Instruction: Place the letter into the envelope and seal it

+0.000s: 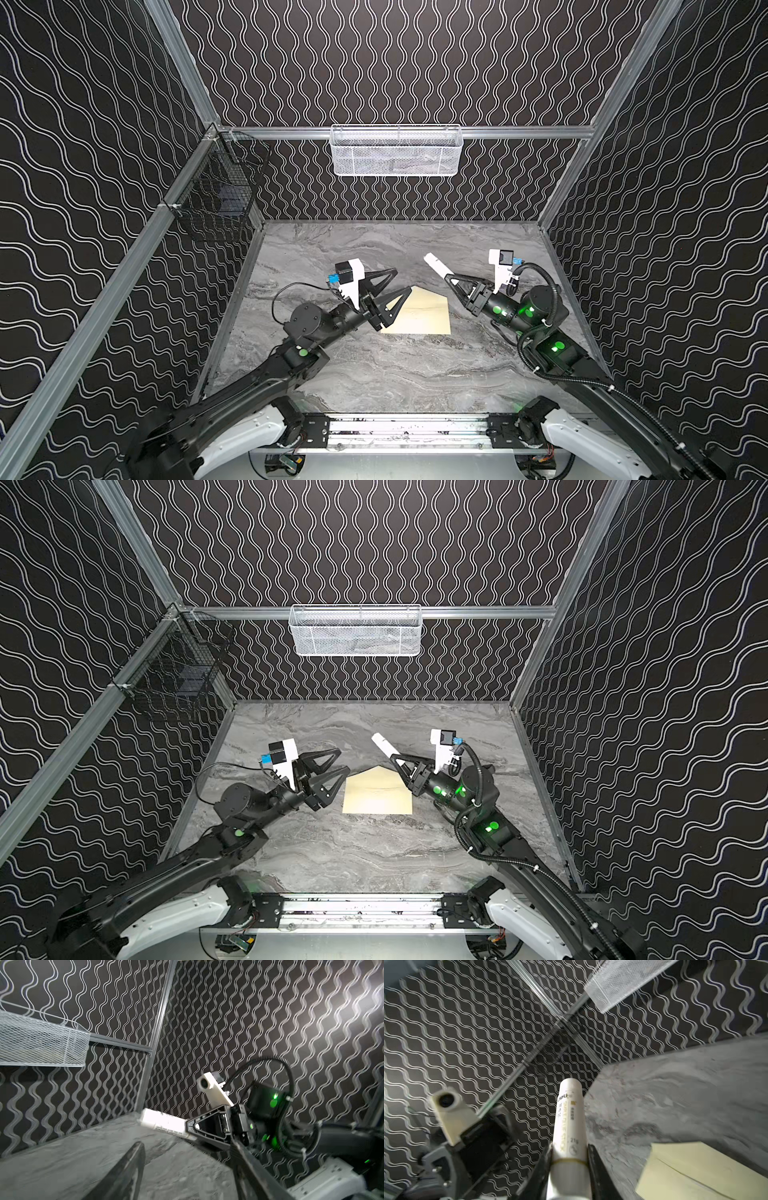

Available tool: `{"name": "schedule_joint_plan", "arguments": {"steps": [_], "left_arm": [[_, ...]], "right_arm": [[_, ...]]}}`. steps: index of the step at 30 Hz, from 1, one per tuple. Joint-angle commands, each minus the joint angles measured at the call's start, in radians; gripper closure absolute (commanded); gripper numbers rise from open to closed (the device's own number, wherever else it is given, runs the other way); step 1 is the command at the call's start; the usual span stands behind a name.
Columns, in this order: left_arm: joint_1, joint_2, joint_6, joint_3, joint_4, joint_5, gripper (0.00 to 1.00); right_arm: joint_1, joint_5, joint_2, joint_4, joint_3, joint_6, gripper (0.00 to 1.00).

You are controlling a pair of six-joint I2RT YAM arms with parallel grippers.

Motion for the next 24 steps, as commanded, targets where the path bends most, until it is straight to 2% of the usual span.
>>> {"name": "schedule_joint_plan", "arguments": {"steps": [1,3,6,11,16,24], "left_arm": [[-0.045,-0.005,0.447,0.091,-0.462,-0.082,0.34],[-0.098,0.032,0.639,0.169,-0.602,-0.136,0.35],[-0.168,0.104,0.834,0.257,-0.705,-0.216,0.37],[-0.241,0.196,1.055,0.334,-0.738,-0.306,0.35],[-0.277,0.29,1.184,0.409,-0.818,-0.309,0.31],[-0.282,0.374,1.23,0.411,-0.74,-0.412,0.29]], "right_arm": [[-0.015,-0.017,-0.007,-0.301,0.051,-0.11,1.0],[-0.019,-0.045,0.005,-0.365,0.077,-0.128,1.0],[-0.021,-0.099,0.02,-0.404,0.094,-0.146,1.0],[-0.025,-0.172,0.046,-0.462,0.133,-0.182,1.0],[-0.026,-0.23,0.055,-0.465,0.149,-0.184,1.0],[-0.026,-0.275,0.07,-0.498,0.184,-0.197,1.0]]}}
